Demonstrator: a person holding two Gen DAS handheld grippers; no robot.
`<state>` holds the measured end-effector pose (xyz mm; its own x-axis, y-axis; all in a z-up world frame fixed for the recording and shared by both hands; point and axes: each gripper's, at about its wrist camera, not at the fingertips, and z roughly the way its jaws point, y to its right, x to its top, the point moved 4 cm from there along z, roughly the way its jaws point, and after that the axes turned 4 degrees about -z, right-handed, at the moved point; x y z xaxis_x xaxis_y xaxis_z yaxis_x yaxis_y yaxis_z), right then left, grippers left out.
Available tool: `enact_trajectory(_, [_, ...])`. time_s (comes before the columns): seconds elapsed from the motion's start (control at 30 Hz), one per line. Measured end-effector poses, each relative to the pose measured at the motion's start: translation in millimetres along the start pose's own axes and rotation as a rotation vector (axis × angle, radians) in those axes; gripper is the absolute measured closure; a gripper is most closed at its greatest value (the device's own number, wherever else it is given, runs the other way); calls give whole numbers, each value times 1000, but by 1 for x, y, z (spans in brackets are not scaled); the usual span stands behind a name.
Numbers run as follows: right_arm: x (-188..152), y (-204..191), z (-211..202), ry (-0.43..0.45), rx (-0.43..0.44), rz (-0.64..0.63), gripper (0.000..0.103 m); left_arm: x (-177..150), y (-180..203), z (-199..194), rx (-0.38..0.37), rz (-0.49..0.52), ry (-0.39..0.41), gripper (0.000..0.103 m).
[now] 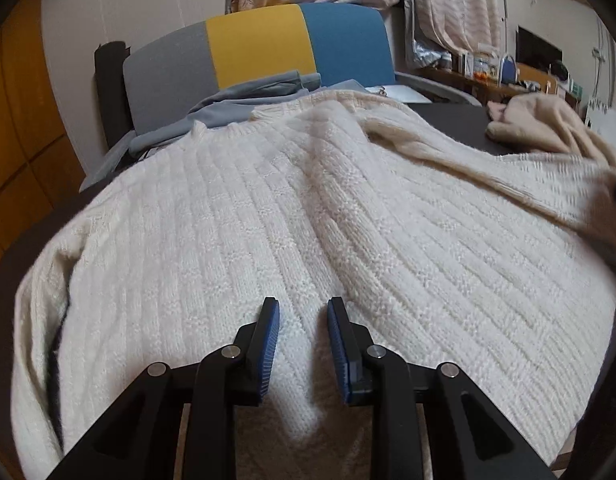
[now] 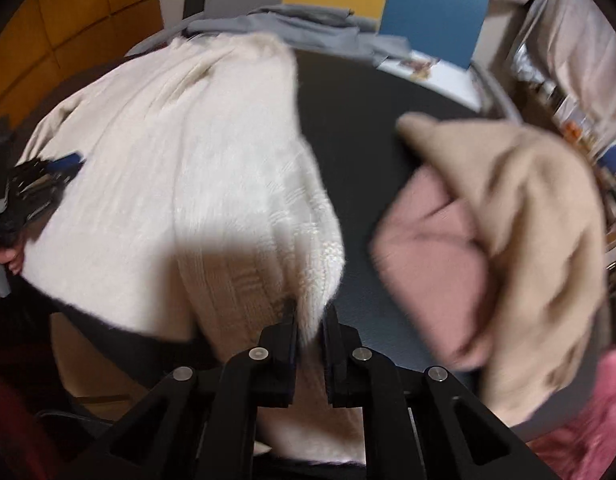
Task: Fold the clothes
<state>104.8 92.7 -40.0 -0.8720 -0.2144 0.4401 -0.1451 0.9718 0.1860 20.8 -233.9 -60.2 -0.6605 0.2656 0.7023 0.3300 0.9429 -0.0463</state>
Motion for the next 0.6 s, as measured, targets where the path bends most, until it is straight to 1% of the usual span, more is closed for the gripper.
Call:
enact_trajectory(0.07, [11, 26, -11, 12, -72, -17, 93, 0, -2, -1, -13, -19, 1, 78])
enact_trajectory(0.13, [32, 55, -17, 21, -157, -24, 93, 0, -4, -2, -26, -37, 2, 78])
enact_trajectory(0.17, [43, 64, -19, 21, -186, -20, 93, 1, -4, -2, -26, -41, -3, 78])
enact_trajectory(0.3, [82, 126, -15, 13, -330, 6, 93, 2, -3, -2, -12, -23, -20, 78])
enact_trajectory(0.43, [114, 174, -4, 7, -403, 62, 93, 2, -10, -1, -33, -42, -22, 78])
enact_trajectory(0.5, [131, 192, 3, 11, -426, 85, 93, 2, -13, -1, -43, -51, -23, 78])
enact_trajectory(0.6, [145, 212, 10, -3, -484, 90, 93, 1, -18, 0, -59, -65, -24, 78])
